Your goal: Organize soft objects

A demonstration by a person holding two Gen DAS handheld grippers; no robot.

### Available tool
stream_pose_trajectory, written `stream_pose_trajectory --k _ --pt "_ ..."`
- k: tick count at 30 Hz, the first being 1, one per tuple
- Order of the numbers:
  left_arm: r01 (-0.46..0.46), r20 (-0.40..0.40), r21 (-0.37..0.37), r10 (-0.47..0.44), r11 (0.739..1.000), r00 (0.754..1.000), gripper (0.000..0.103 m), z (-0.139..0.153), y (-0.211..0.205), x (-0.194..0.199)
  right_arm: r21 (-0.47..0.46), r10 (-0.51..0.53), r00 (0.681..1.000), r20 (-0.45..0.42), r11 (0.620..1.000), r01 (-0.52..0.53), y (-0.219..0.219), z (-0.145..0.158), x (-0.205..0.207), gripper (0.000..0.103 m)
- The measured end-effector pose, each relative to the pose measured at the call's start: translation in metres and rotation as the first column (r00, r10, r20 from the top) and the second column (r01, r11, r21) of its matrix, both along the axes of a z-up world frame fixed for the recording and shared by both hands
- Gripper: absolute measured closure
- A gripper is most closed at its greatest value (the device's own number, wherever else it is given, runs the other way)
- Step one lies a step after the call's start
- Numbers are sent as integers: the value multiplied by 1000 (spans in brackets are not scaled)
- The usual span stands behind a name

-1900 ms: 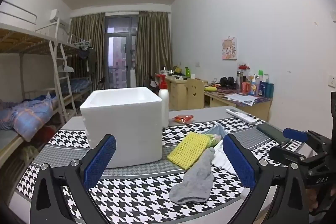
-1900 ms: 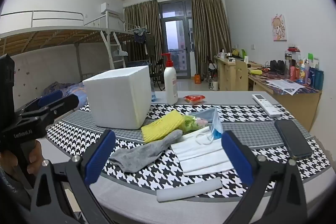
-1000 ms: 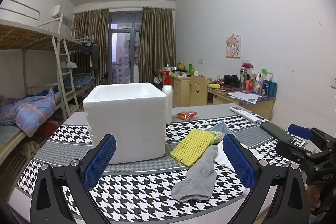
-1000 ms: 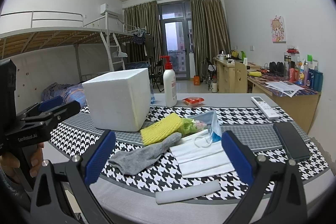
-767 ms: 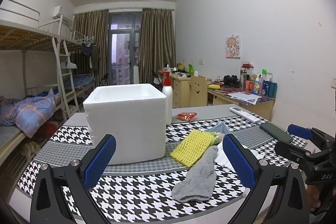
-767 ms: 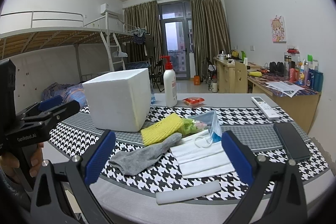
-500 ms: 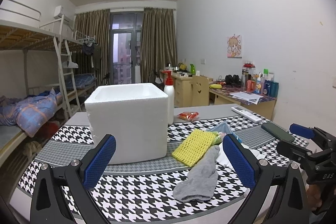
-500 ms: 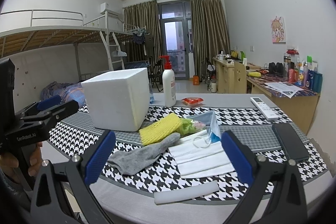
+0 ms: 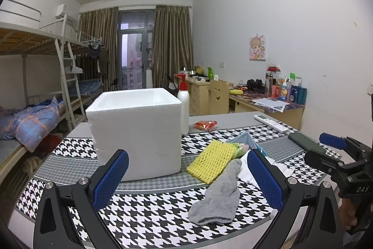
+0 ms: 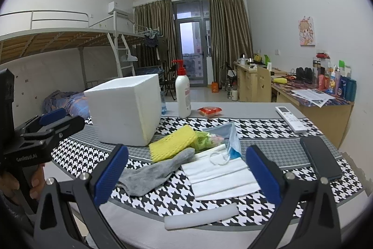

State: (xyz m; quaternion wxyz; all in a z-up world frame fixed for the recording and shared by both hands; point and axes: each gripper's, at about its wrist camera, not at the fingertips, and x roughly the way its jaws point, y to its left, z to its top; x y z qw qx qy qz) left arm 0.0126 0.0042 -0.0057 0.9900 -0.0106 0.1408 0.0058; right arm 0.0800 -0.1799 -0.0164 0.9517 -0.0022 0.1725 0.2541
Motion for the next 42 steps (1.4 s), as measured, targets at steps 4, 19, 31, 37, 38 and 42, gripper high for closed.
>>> stream_pose_trajectory --k 4,19,31,37,38,42 --pt "14 -18 7 -14 1000 1000 1 -4 -3 7 0 -6 1000 -27 1000 6 0 -5 10 1" --pt "40 -104 9 -39 999 994 1 -18 -9 31 -17 -20 996 -81 1000 19 0 -17 31 1" --pt "88 -204 -2 -86 996 975 1 -37 -20 52 -36 -39 990 -136 999 34 -4 -28 46 1" --pt "101 -248 3 -97 995 964 1 -46 -27 60 -49 -58 980 -188 998 49 -5 -35 56 1" --pt "102 -253 4 -97 995 963 1 -47 -28 61 -51 -62 978 -199 997 53 -6 -37 58 1" --pt "115 -281 17 -106 993 954 1 -52 -33 65 -60 -75 971 -227 996 63 -7 -40 63 1"
